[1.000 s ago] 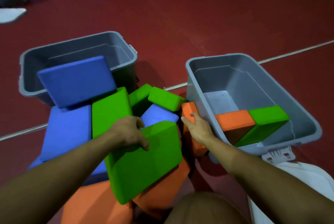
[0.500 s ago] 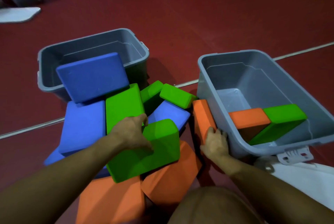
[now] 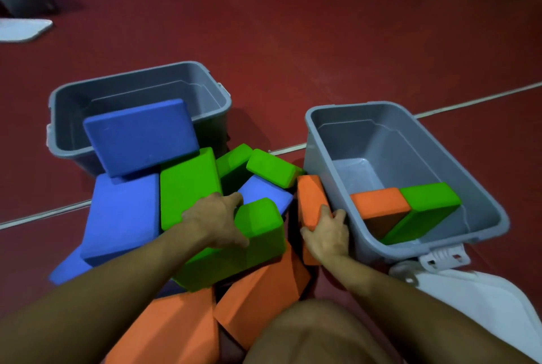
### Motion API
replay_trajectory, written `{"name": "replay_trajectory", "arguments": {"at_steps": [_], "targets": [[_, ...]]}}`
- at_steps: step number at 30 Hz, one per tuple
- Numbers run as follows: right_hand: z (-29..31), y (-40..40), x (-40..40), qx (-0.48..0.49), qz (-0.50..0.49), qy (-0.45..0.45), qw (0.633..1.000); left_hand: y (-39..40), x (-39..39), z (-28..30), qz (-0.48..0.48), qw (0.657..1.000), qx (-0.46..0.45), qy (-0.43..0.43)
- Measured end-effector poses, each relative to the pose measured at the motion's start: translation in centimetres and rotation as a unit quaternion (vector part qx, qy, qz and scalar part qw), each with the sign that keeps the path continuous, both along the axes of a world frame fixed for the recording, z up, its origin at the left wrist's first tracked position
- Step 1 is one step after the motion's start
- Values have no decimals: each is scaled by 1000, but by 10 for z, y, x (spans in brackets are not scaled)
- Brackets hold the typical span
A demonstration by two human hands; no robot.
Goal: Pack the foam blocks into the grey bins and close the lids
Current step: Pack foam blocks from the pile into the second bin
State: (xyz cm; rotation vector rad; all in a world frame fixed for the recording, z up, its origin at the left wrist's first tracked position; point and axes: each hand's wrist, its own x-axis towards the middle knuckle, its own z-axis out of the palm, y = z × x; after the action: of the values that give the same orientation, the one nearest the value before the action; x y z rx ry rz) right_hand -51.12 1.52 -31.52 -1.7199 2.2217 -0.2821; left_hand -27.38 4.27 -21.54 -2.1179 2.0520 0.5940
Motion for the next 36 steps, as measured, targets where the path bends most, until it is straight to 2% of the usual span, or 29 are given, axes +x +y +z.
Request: {"name": "replay_trajectory", "arguments": {"at_steps": [10,19,23,28,32,36], "targets": [[86,4,6,-131,-22,-113,985,2,4,62,65,988,-132,49],[168,-11,-15,-279,-21,-191,941,21,-25,111,127,929,-333,97],[178,-18,-48,-341,9,-184,922,16,-54,129,121,904,-380,155],[182,-28,-109,-402,-13,-168,900,-9,-106,129,105,857,-426,271],[176,-46,-174,-407,0,-117,906,-37,-158,114,85,813,-397,417],[161,-71,-236,-383,49,-40,922,-68,-208,84,78,809,-352,465]]}}
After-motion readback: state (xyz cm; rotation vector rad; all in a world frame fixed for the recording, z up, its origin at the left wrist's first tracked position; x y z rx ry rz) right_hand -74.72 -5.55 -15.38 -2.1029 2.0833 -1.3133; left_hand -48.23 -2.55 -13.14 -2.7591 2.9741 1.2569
